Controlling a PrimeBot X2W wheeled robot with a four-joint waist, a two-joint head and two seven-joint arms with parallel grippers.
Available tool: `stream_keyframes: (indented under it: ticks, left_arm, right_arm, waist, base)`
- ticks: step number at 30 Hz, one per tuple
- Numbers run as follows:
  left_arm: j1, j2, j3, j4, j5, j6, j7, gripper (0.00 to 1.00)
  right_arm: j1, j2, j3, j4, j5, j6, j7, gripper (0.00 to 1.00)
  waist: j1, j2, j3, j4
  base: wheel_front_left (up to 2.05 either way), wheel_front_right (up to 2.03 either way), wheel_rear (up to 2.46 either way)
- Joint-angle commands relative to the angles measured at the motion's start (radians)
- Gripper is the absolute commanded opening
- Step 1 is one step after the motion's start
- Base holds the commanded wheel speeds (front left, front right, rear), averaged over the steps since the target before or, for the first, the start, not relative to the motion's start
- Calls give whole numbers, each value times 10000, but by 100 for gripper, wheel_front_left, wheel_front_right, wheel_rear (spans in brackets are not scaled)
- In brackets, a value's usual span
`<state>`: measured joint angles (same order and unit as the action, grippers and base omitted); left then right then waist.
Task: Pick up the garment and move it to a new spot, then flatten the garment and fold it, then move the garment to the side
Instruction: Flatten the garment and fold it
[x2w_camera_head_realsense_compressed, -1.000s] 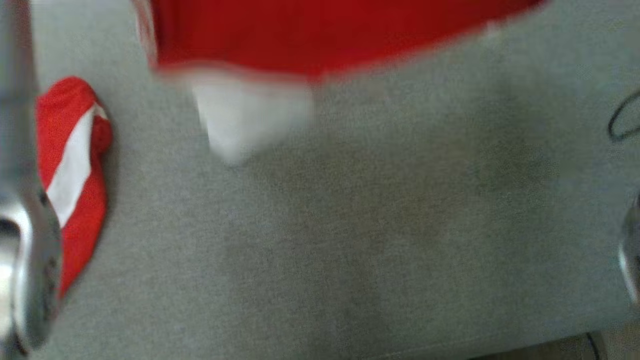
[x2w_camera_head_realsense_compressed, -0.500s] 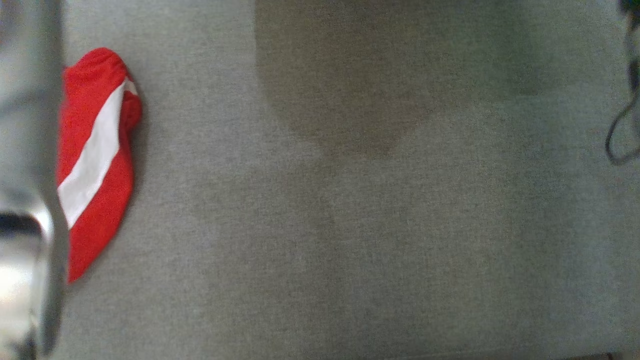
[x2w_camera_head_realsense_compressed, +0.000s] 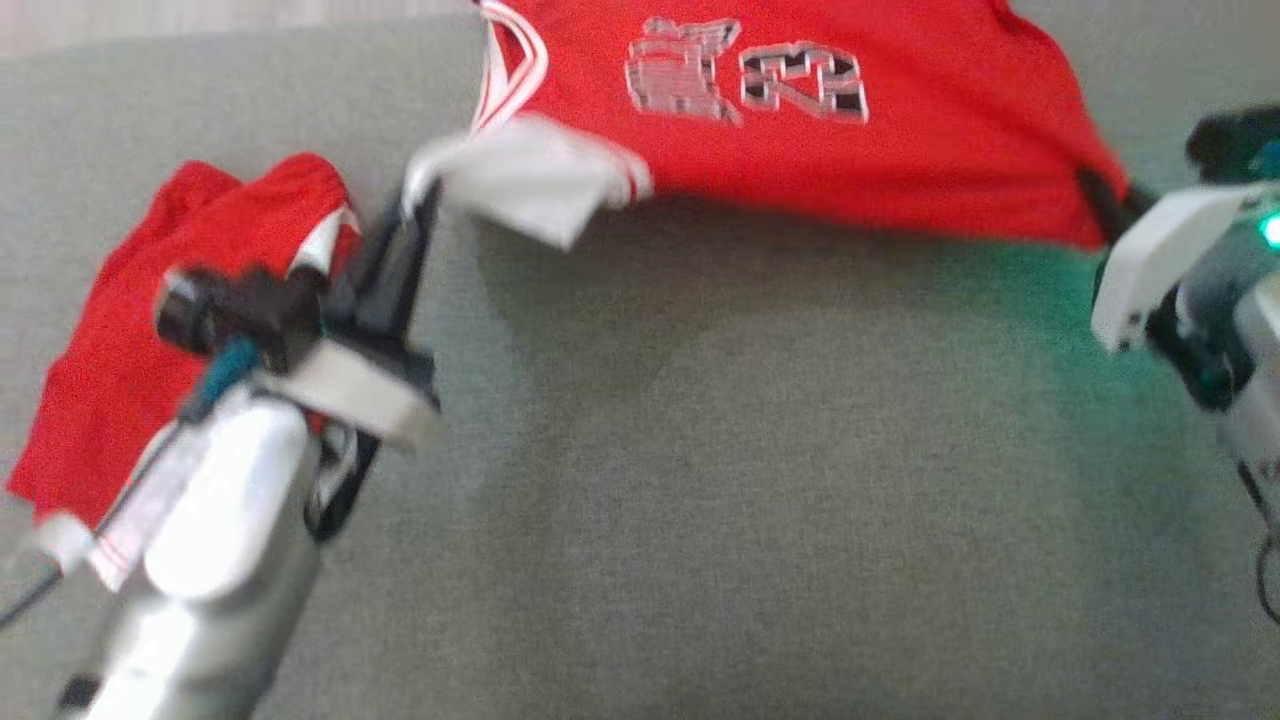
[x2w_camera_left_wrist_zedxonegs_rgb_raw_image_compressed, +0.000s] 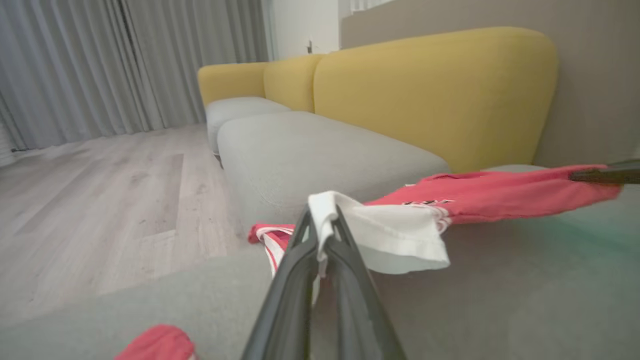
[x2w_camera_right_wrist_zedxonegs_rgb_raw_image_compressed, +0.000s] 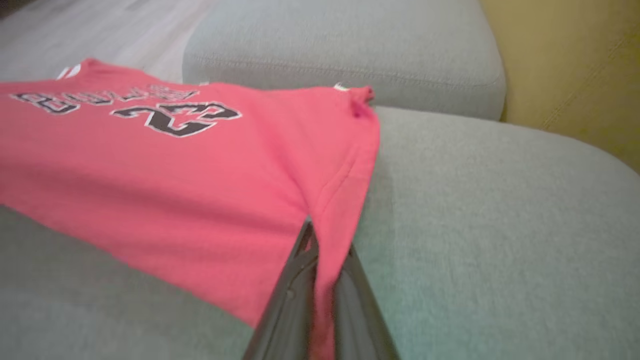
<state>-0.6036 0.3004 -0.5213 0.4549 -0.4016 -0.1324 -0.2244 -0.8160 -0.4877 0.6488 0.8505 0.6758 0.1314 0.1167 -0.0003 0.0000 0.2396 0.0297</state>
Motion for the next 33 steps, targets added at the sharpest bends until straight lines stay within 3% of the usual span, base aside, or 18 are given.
stream_keyframes:
  ticks: [1, 6, 19, 26, 33]
  left_arm:
    - [38, 554, 275, -531, -47, 18, 93, 0]
    - [1501, 885, 33, -1591, -227, 178, 574, 0]
    - [4037, 1619, -596, -4026, -427, 673, 1827, 0]
    - [5143, 2014, -915, -5240, -418, 1018, 2396, 0]
    - [5003, 2168, -791, -5633, -347, 1211, 2538, 0]
  right_arm:
    - [308, -435, 337, -433, 228, -7, 155, 0]
    - [1037, -1271, 1335, -1218, 1063, -7, 639, 0]
    - [2193, -2092, 2765, -1984, 2159, -7, 950, 0]
    - [2652, -2481, 3124, -2410, 2874, -7, 1419, 0]
    - [2479, -2562, 2992, -2578, 3093, -7, 1528, 0]
  waist:
    - [3, 0, -425, 104]
    - [3, 0, -1011, 124]
    - [3, 0, -2286, 122]
    - [3, 0, -2634, 39]
    - [3, 0, -2397, -163]
  base:
    - [0, 0, 0]
    - [0, 0, 0]
    - [0, 0, 0]
    - [0, 0, 0]
    - [0, 0, 0]
